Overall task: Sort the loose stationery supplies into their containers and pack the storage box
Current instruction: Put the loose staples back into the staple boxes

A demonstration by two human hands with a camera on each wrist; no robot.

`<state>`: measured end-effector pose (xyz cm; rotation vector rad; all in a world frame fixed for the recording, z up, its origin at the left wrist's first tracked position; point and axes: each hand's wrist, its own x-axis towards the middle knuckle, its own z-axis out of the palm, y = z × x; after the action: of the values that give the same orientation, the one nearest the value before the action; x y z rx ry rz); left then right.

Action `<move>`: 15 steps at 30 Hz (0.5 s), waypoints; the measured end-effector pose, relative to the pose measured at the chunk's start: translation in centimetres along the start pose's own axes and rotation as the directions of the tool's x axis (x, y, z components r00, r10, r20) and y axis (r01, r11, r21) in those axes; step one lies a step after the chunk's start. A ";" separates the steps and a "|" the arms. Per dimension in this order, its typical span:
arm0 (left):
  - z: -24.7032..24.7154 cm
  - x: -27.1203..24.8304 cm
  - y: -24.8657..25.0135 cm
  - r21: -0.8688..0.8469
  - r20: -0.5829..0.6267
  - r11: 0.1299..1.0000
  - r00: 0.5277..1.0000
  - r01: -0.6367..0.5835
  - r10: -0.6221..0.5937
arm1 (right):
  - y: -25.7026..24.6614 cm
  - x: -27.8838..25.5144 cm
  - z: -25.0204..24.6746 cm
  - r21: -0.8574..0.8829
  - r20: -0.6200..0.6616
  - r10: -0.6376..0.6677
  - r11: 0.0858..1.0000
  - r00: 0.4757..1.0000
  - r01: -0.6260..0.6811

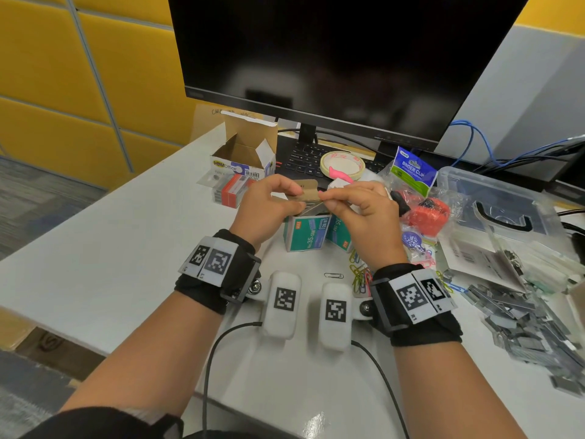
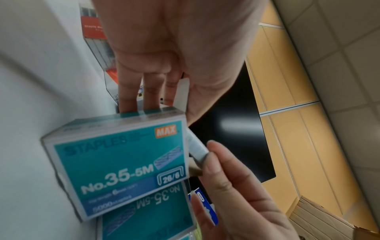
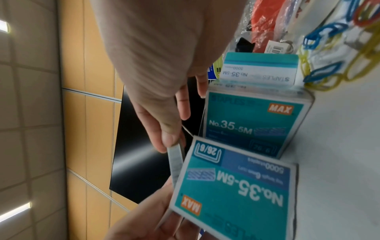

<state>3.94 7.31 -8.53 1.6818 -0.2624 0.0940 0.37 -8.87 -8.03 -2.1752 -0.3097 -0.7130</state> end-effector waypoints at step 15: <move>0.1 -0.1 0.0 -0.018 -0.054 1.000 0.998 0.018 -0.019 | -0.3 0.1 -1.0 -0.114 0.208 0.105 0.990 0.972 -0.083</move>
<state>3.88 7.26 -8.52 1.6617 -0.2067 0.1232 -0.04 -9.40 -7.25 -2.3545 -0.2824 -0.4518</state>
